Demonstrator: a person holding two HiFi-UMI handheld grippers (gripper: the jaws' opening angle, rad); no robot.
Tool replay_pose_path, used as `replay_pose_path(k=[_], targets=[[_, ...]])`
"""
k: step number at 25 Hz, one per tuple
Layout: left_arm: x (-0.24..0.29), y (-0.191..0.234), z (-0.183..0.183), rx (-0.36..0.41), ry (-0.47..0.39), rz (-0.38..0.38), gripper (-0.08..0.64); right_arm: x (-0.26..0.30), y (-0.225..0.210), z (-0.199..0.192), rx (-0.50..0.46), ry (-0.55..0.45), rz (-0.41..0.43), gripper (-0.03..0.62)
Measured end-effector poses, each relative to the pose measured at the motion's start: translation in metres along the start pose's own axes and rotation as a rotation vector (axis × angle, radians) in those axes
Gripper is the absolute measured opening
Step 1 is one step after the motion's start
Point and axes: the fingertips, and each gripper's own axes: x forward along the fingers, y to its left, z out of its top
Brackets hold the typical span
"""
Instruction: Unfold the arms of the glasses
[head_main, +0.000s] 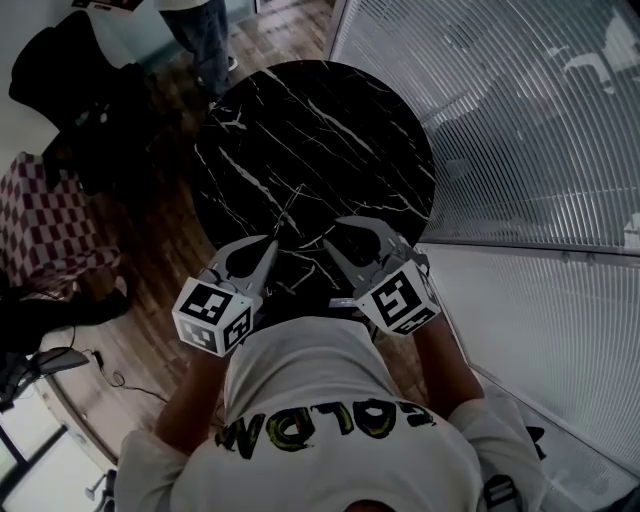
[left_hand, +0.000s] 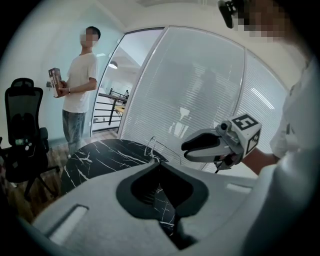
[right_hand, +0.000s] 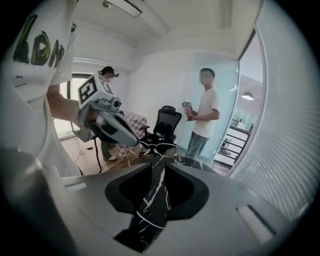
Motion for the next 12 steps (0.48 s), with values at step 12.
replay_pose_path(k=[12], targets=[[0.001, 0.007, 0.009, -0.003, -0.019, 0.022, 0.005, 0.038, 0.049, -0.018, -0.100, 0.093, 0.157, 0.083]])
